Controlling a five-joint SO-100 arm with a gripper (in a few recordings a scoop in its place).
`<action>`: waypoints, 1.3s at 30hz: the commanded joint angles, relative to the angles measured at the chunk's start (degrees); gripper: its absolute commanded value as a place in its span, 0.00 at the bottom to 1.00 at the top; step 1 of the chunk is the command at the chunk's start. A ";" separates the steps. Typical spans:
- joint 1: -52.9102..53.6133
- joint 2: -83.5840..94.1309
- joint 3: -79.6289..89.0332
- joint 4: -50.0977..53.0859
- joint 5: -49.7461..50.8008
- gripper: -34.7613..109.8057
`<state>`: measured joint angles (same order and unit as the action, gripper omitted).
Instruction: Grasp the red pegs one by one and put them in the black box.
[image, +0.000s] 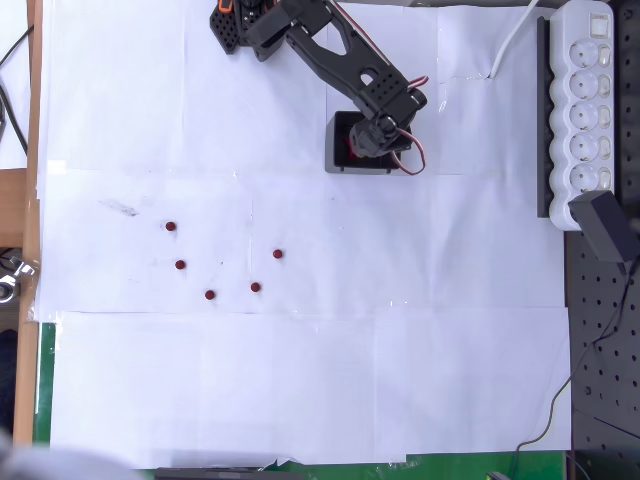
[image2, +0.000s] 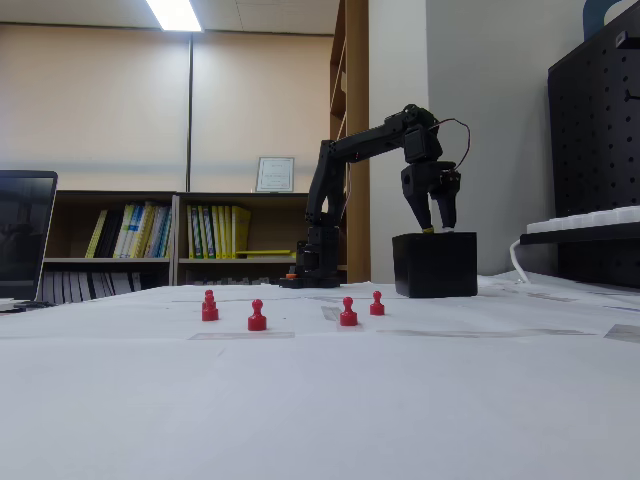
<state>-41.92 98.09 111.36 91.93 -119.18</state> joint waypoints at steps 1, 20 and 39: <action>0.18 -3.96 4.75 3.34 -0.35 0.32; 54.67 -36.65 -62.40 -54.14 39.46 0.31; 66.53 -8.96 -75.85 -115.05 37.44 0.34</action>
<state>23.91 85.69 34.63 -16.17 -79.89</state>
